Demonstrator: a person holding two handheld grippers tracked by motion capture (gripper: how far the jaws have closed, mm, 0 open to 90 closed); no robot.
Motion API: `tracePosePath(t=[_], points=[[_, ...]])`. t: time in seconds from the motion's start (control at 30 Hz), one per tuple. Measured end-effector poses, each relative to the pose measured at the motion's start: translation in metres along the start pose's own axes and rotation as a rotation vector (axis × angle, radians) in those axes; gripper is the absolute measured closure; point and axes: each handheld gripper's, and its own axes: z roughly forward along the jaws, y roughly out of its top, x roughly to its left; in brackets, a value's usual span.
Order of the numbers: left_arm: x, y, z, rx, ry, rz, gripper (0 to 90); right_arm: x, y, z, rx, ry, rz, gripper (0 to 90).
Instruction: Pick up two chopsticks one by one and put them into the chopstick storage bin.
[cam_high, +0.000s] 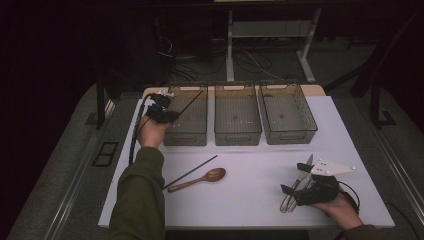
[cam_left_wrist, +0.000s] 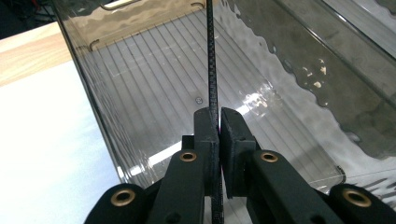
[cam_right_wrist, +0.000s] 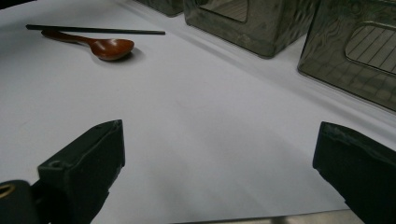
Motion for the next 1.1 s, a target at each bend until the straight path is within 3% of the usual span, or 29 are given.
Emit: tracePosePath(t=[0.47,0.6,0.8,1.1], points=[[-0.003,-0.003,0.011,0.062,-0.028,0.029,84.0,0.000,0.000,0.000,0.002,0.000,-0.001,1.8],[-0.004,-0.002,0.010,0.044,-0.023,0.037,76.9,0.000,0.000,0.000,0.000,0.001,-0.001,1.8],[-0.005,0.002,-0.002,-0.031,-0.045,0.029,68.8,0.000,0.000,0.000,0.001,0.000,0.000,1.8],[-0.006,0.001,-0.025,-0.092,-0.113,0.051,57.2,0.000,0.000,0.000,0.004,-0.001,0.004,1.8]])
